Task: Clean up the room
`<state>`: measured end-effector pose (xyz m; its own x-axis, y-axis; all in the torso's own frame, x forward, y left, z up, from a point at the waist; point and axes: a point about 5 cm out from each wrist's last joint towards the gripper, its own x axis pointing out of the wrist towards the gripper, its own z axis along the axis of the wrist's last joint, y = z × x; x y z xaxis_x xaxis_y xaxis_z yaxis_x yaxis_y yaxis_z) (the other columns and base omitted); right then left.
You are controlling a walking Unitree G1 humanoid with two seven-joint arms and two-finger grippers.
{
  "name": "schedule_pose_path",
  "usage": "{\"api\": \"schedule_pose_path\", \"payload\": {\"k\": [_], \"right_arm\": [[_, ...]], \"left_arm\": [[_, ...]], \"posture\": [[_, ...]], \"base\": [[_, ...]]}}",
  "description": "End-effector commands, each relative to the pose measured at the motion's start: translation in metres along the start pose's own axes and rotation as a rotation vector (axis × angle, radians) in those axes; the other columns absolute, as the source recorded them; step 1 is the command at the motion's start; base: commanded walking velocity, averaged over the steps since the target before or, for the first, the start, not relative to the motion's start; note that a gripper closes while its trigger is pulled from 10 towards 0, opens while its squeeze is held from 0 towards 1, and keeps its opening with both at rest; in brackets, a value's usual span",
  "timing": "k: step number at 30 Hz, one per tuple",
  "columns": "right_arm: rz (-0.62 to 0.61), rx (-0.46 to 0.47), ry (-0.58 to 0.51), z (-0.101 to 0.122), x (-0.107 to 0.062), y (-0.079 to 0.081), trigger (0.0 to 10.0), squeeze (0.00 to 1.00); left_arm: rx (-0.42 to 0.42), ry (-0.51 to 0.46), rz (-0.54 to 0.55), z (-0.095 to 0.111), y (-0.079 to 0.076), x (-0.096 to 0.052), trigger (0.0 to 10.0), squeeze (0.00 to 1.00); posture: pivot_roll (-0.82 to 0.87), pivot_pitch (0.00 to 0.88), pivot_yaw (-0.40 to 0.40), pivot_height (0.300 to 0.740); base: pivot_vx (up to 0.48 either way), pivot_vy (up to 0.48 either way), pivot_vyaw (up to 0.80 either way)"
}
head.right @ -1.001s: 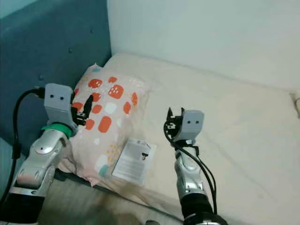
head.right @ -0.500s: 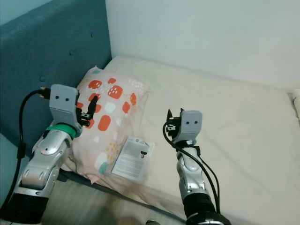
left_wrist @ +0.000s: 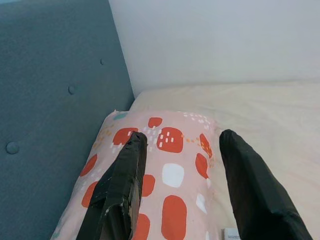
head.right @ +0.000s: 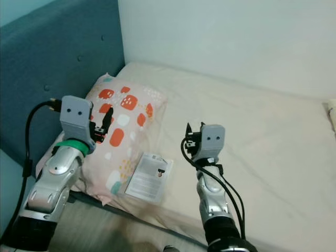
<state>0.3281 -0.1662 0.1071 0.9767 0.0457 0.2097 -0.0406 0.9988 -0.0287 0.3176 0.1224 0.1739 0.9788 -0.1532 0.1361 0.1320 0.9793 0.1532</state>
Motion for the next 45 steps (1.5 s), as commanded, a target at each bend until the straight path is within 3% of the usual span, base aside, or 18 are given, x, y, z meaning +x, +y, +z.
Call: {"api": "schedule_pose_path", "payload": {"k": [1,11,45], "right_arm": [[0.001,0.003,0.006,-0.0025,-0.0008,0.0022,10.0,0.00],[-0.019,-0.003,0.008,-0.0071,-0.0061,0.0036,10.0,0.00],[-0.029,-0.010,0.014,-0.0106,-0.0097,0.0045,10.0,0.00]], "left_arm": [[0.009,0.009,-0.008,-0.0043,-0.0024,-0.0028,10.0,0.00],[0.020,0.016,-0.012,-0.0084,-0.0004,0.0000,10.0,0.00],[0.025,0.020,-0.019,-0.0091,-0.0002,-0.0018,10.0,0.00]], "posture": [[-0.04,0.023,0.030,0.740],[-0.06,0.011,0.061,0.740],[-0.06,0.042,0.072,0.740]], "base": [[0.000,0.000,0.00],[-0.024,0.000,0.00],[-0.348,0.000,0.00]]}}
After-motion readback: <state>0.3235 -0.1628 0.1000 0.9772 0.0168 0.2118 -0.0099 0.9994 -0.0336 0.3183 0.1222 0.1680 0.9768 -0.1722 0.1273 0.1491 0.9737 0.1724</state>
